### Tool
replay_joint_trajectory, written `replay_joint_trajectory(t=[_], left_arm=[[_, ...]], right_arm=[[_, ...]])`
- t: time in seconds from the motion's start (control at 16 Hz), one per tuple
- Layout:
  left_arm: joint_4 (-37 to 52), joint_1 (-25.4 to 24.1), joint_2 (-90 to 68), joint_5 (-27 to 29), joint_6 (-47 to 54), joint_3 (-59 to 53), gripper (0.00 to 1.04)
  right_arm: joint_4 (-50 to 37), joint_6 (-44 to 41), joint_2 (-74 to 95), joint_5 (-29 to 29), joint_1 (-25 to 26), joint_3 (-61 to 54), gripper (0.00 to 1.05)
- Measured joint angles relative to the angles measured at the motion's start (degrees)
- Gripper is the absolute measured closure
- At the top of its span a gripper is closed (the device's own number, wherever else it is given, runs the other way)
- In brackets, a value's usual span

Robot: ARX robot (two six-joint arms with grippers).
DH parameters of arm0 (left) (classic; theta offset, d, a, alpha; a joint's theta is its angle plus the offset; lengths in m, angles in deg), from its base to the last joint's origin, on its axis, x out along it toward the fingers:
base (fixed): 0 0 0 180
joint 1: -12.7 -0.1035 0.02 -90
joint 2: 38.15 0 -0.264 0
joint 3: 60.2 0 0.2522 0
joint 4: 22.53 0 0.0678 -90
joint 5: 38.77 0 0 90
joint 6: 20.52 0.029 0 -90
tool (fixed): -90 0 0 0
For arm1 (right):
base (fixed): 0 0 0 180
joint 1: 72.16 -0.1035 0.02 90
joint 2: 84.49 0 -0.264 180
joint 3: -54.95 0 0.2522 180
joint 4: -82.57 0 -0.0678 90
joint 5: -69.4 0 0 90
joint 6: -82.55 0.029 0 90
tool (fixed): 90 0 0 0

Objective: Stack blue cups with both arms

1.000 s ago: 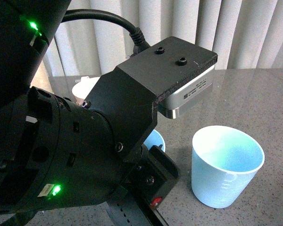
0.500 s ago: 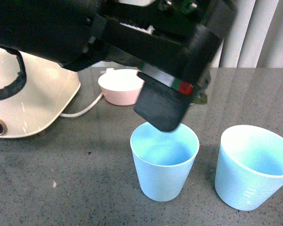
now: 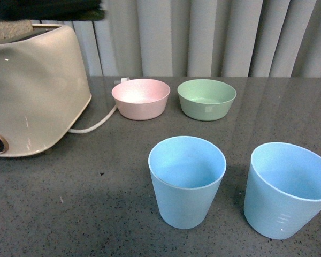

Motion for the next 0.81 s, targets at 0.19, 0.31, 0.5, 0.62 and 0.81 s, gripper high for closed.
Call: replay_joint_trajectory(t=[0.19,0.31,0.5,0.62,0.81], left_arm=[[0.2,-5.6,7.9,-0.7,-4.7,-6.8,0.07],[0.2,-7.3,13.8,-0.2,-5.4,-11.1,0.07],[11.9,-6.9,22.1,13.2,-5.1,-19.6,0.2],[17.5,-8.1,26.8,23.6,-4.9,-25.8,0.37],[18.5,-13.5,33.4,21.3,-4.9,-34.9,0.87]], right_arm=[[0.0,0.0,0.0,0.0,0.0,0.0,0.07],[0.0,0.0,0.0,0.0,0.0,0.0,0.07],[0.0,0.0,0.0,0.0,0.0,0.0,0.07],[0.0,0.0,0.0,0.0,0.0,0.0,0.07],[0.0,0.0,0.0,0.0,0.0,0.0,0.07]])
